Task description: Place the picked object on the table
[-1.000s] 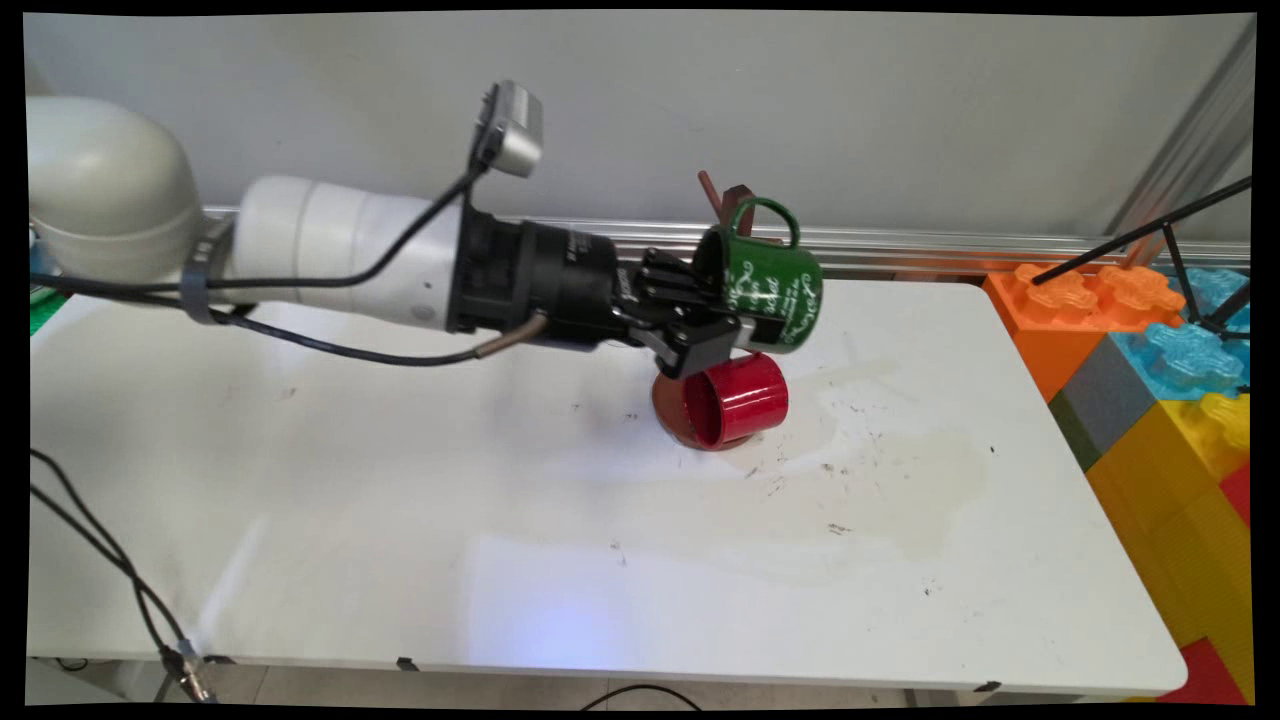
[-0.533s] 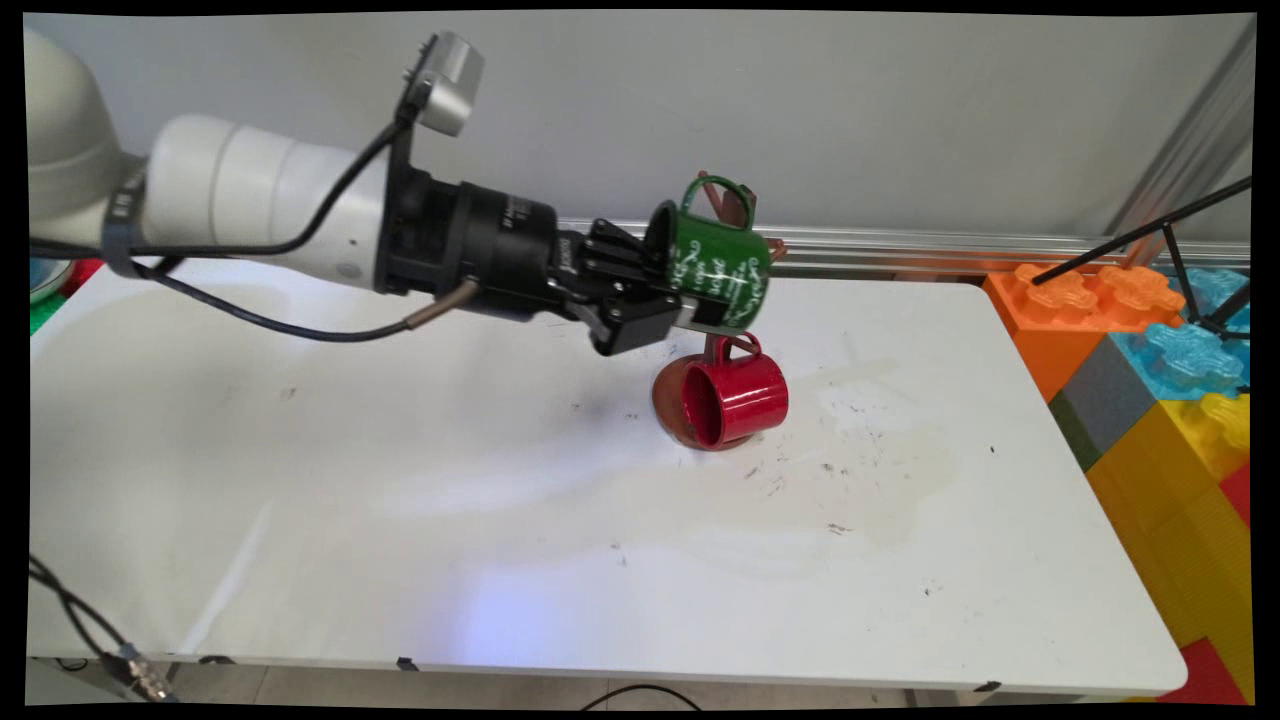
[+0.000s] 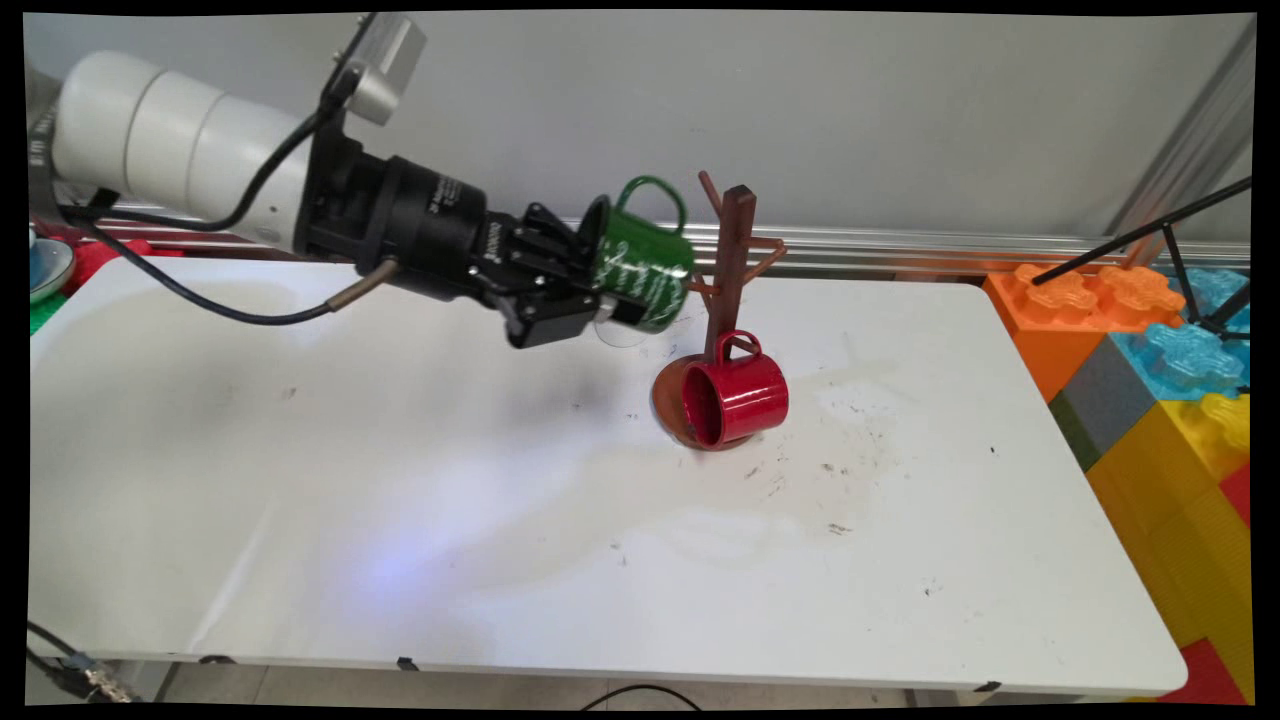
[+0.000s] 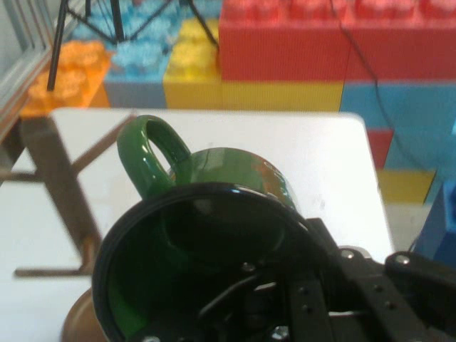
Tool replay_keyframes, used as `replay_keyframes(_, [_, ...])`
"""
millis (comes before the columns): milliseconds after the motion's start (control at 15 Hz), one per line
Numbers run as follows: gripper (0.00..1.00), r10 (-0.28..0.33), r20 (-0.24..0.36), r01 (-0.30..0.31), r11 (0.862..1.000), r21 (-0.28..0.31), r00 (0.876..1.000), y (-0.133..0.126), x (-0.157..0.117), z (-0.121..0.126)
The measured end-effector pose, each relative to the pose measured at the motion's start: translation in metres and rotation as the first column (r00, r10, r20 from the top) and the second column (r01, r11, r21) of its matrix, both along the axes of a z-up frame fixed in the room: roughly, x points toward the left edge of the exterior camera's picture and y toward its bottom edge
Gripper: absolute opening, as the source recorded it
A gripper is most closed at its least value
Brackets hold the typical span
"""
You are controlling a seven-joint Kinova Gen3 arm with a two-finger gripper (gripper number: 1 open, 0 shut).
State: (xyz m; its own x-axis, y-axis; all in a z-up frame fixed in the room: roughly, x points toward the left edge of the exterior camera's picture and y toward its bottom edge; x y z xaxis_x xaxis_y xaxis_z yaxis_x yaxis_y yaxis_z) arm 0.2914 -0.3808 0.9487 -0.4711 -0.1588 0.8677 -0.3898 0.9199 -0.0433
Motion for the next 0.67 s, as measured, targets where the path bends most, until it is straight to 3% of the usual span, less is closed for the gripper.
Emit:
replay_keyframes(333, [0.00, -0.027, 0.156, 0.033, 0.999, -0.034, 0.987, -0.010, 0.019, 0.000])
replay_keyframes(467, [0.00, -0.039, 0.218, 0.049, 0.998, -0.044, 0.975, -0.015, 0.023, -0.001])
replay_keyframes(667, [0.00, -0.054, 0.321, 0.076, 0.995, -0.057, 0.946, -0.023, 0.026, -0.007])
